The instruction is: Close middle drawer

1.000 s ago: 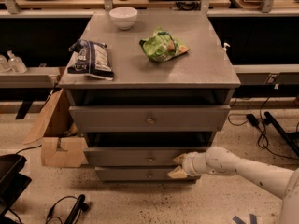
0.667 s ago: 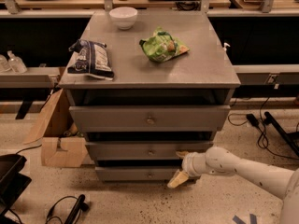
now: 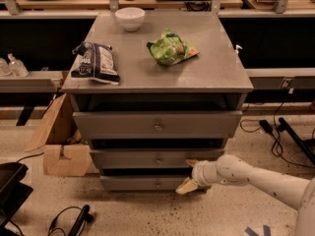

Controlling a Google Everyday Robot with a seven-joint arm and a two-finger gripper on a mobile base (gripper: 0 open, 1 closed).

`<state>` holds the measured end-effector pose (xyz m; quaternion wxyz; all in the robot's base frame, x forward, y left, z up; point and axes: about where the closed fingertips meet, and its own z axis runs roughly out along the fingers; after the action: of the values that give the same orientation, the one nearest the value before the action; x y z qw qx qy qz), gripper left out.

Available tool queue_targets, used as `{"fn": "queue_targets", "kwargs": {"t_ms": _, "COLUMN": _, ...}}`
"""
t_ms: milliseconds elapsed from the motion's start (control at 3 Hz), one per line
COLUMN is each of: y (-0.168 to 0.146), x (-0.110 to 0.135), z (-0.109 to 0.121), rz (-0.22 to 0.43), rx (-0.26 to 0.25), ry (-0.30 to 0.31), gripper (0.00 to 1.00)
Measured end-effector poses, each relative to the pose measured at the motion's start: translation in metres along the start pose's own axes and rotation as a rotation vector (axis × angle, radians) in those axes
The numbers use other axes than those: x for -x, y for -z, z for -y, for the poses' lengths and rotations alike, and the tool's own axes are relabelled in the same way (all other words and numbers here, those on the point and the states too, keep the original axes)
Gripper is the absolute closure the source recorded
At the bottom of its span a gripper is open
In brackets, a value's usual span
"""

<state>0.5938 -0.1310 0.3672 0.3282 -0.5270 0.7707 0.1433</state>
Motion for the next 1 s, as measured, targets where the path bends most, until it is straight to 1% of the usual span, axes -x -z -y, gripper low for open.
{"fn": "queue_targets", "kwargs": {"t_ms": 333, "y": -0.002, "x": 0.000, "z": -0.001, "rz": 0.001, "rx": 0.003, "ry": 0.000, "gripper": 0.41}}
{"fn": "queue_targets", "kwargs": {"t_ms": 667, "y": 0.000, "x": 0.003, "z": -0.006, "rz": -0.013, "rx": 0.010, "ry": 0.017, "gripper": 0.64}}
{"fn": "queue_targets", "kwargs": {"t_ms": 1000, "y": 0.045, "x": -0.002, "z": -0.019, "rz": -0.137, "rx": 0.014, "ry": 0.108, "gripper": 0.95}}
